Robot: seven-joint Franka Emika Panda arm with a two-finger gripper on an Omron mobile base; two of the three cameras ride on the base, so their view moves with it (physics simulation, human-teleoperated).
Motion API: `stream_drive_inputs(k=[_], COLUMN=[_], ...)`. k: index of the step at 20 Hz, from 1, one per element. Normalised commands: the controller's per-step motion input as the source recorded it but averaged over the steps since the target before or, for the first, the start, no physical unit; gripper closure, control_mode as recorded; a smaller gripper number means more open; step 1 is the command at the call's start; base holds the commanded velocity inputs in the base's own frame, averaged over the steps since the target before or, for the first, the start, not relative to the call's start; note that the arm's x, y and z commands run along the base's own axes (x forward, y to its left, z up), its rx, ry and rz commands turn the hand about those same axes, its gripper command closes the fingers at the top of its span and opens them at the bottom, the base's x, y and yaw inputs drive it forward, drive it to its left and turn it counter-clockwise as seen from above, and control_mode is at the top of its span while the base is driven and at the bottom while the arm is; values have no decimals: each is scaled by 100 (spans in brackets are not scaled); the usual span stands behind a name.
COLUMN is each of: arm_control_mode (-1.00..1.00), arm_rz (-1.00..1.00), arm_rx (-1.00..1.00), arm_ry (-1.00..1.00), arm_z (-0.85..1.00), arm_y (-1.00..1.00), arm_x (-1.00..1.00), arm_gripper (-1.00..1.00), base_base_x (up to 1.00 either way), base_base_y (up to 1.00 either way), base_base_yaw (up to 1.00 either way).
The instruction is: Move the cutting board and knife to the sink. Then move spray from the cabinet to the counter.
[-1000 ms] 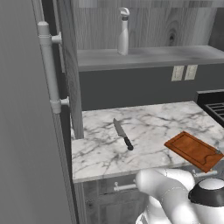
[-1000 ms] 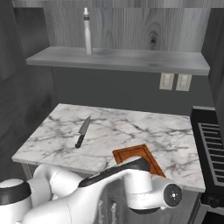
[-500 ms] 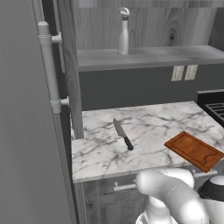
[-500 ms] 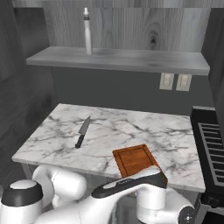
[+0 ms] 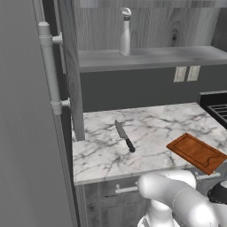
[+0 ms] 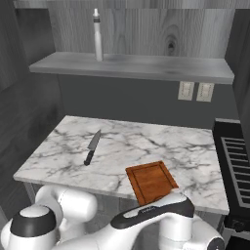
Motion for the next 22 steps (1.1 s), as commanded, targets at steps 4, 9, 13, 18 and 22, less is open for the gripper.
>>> stream_drive_inputs(k=[4, 9, 13, 18, 22], arm_control_mode=[-100, -100, -100, -100, -100], arm_rz=[0, 0, 0, 0, 0], arm_rx=[0, 0, 0, 0, 1], arm_ry=[0, 0, 0, 0, -2], arm_z=[-31, -39, -32, -21, -3], arm_y=[12, 10, 3, 0, 0], arm_x=[9, 15, 17, 13, 3], arm_gripper=[-100, -100, -100, -100, -100], base_base_x=[0, 0, 0, 0, 0], base_base_y=[0, 0, 0, 0, 0], base_base_yaw=[0, 0, 0, 0, 0])
